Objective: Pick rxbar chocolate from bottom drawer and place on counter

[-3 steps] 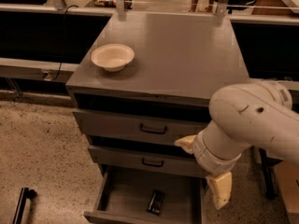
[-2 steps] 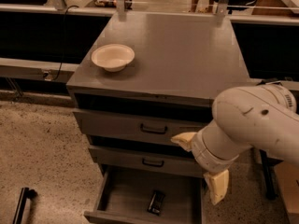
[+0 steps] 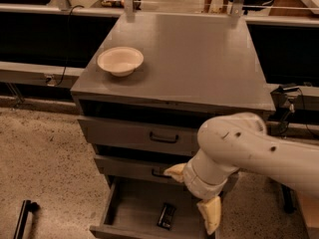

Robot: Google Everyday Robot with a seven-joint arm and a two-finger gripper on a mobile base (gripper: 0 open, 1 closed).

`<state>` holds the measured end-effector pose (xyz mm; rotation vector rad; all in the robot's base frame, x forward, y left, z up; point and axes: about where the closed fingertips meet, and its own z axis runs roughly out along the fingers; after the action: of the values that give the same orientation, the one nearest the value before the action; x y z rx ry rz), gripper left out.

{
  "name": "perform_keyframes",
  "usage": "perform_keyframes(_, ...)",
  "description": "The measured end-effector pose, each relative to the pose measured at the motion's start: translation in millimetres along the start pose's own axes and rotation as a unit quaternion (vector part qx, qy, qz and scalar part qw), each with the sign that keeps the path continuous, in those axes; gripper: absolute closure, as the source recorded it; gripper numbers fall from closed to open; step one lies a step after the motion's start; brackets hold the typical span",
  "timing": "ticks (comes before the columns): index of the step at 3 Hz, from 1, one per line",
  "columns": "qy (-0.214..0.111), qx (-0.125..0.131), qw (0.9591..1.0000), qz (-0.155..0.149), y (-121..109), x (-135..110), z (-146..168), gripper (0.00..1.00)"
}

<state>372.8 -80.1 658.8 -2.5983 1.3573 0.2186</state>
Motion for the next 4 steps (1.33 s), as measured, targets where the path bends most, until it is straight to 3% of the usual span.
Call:
perform_keyframes(1,-0.059,0.049,0.9966,-0.031,-2,-15,50,0.00)
perform_keyframes(2,-0.041,0.096,0.9938,-0.039,-6,5,43,0.00)
perform_keyframes(3,-0.022,0.027,0.9988,-0.035,25,21,82,0.00)
perform_keyframes(4,0.007,0.007,0.9983,-0.058,12,22,91,0.00)
